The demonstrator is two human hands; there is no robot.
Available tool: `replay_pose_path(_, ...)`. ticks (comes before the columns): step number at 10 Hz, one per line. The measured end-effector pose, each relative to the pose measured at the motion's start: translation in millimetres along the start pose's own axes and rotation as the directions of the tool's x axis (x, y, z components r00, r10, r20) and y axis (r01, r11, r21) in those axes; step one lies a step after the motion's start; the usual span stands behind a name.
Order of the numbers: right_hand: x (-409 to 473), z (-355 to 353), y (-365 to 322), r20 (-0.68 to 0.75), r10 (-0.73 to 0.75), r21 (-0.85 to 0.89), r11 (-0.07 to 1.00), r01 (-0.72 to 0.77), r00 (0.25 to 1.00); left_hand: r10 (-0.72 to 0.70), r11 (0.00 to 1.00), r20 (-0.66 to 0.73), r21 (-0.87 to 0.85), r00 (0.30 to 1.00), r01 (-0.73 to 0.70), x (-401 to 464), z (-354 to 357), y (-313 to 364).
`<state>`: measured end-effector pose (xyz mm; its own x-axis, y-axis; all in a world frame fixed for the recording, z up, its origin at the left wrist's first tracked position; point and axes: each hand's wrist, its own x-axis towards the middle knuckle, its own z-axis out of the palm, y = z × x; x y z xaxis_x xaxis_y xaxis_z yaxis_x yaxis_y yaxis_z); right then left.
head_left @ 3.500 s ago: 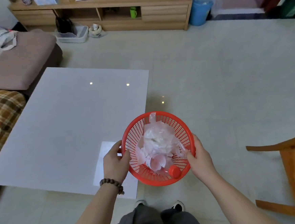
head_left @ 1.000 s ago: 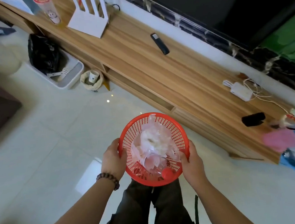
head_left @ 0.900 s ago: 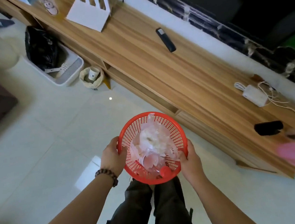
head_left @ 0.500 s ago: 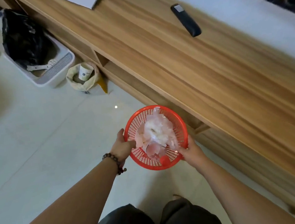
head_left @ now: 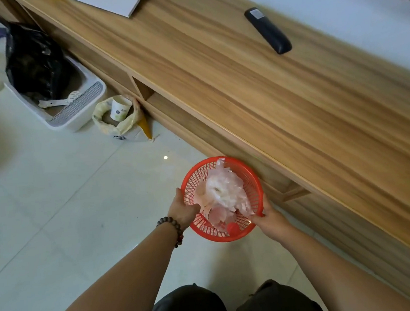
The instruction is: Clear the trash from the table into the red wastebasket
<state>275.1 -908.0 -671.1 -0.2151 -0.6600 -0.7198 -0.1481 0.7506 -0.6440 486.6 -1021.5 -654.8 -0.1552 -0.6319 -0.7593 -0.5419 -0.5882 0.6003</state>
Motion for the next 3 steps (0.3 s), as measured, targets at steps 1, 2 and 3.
replay_pose_path(1,-25,-3,-19,0.017,0.002,-0.053,0.999,-0.001,1.000,0.072,0.987,-0.061,0.150,0.996,-0.062,-24,-9,14)
replay_pose_path(2,-65,-7,-48,0.016,-0.028,-0.128,0.991,0.029,0.999,0.189,0.941,-0.056,0.296,0.980,-0.165,-71,-20,37)
replay_pose_path(3,-115,-16,-87,-0.043,-0.111,-0.266,0.959,0.096,0.993,0.287,0.851,-0.057,0.474,0.956,-0.227,-125,-33,61)
